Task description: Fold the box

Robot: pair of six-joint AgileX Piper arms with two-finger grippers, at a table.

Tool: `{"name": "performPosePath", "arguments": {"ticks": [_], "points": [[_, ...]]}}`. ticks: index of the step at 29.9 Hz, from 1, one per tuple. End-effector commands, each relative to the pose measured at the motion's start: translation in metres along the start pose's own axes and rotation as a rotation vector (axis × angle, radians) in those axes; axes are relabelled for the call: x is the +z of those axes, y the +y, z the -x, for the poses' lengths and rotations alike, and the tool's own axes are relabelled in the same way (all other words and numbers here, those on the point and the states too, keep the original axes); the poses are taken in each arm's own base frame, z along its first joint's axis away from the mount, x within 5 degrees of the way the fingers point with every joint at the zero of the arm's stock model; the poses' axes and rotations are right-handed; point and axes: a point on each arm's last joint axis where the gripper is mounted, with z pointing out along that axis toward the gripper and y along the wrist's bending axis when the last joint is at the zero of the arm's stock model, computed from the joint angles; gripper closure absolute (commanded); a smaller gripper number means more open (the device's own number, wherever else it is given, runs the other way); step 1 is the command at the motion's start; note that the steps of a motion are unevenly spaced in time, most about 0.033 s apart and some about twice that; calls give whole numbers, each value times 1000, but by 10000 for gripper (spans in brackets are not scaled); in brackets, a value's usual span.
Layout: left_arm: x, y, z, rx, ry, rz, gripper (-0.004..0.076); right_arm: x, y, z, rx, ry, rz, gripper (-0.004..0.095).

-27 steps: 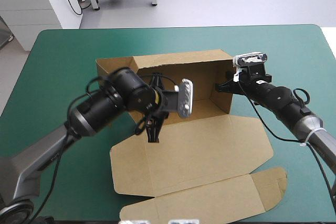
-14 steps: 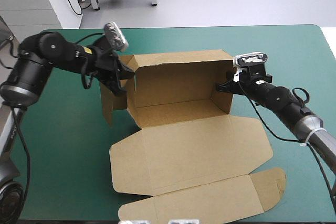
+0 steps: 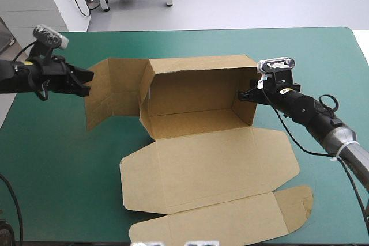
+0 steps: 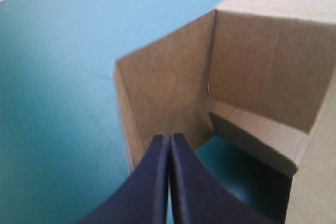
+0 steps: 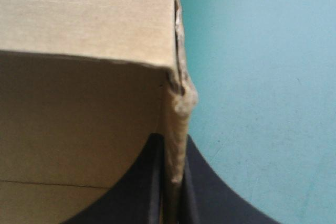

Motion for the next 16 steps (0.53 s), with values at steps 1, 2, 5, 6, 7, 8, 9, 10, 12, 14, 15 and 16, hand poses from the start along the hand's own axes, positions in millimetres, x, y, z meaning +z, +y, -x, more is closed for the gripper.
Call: {"name": "performPosePath", "arguments": {"ticks": [1,2,5,6,7,8,9,10,12,14,15,16], "points": [[-17,10,-16,-145,-140,20,731,-2,-1,-2,-40,36,12,918],[-18,16,-24,-193,-157,28,731,-2,-1,-2,-40,36,12,918],[-26,40,-52,-368,-214,82,731,-2,-1,-3,-49,46,17,918],[-28,47,-61,-427,-237,100,731,-2,-1,-4,-59,49,17,918],[-32,53,-68,-475,-266,115,731,-2,-1,-4,-64,51,17,918],[-33,58,-73,-513,-287,127,731,-2,-1,-4,-67,56,19,918],[-33,62,-80,-554,-308,137,731,-2,0,-4,-67,58,20,918],[-33,64,-84,-581,-322,147,731,-2,0,-5,-65,60,22,918],[-32,66,-90,-600,-318,159,731,-2,0,-4,-38,64,25,917],[-30,67,-91,-610,-315,160,731,-4,1,1,-26,70,31,913],[-30,66,-92,-617,-319,154,731,-6,3,7,-6,77,40,904],[-29,66,-92,-620,-320,156,731,-8,5,16,-5,91,50,905]]}}
